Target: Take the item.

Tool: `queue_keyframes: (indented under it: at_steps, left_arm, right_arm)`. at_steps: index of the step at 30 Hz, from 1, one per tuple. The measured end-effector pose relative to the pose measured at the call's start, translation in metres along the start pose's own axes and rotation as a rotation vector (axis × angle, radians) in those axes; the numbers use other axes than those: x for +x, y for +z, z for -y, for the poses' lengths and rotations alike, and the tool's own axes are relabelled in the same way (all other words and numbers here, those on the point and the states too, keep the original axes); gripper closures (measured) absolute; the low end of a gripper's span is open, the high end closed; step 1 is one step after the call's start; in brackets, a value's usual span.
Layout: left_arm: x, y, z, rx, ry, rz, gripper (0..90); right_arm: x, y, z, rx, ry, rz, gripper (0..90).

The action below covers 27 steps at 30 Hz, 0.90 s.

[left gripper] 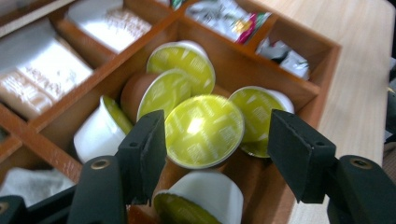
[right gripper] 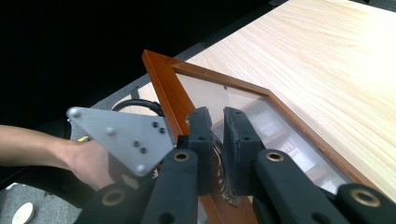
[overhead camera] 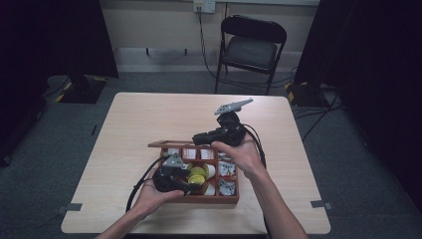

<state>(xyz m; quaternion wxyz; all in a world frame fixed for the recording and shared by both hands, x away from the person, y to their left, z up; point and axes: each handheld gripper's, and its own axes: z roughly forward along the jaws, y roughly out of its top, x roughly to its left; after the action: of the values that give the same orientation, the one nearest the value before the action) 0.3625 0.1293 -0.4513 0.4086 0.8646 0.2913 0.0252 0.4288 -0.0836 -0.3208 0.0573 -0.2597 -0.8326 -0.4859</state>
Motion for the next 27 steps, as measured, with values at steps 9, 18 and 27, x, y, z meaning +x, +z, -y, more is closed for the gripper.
queue_keyframes:
  at_steps: [9,18,27]
  left_arm:
    - [0.002,0.015,-0.004,0.055,0.004,-0.013,35.3]
    - [0.0,0.023,-0.008,0.116,0.029,-0.016,35.5]
    - [-0.001,0.032,-0.012,0.165,0.022,0.007,32.8]
  right_arm:
    - [0.0,0.0,0.001,0.001,-0.004,-0.003,82.3]
    - [0.0,0.001,0.001,0.003,-0.008,-0.005,82.3]
    - [0.0,0.001,0.001,0.002,-0.009,-0.005,82.3]
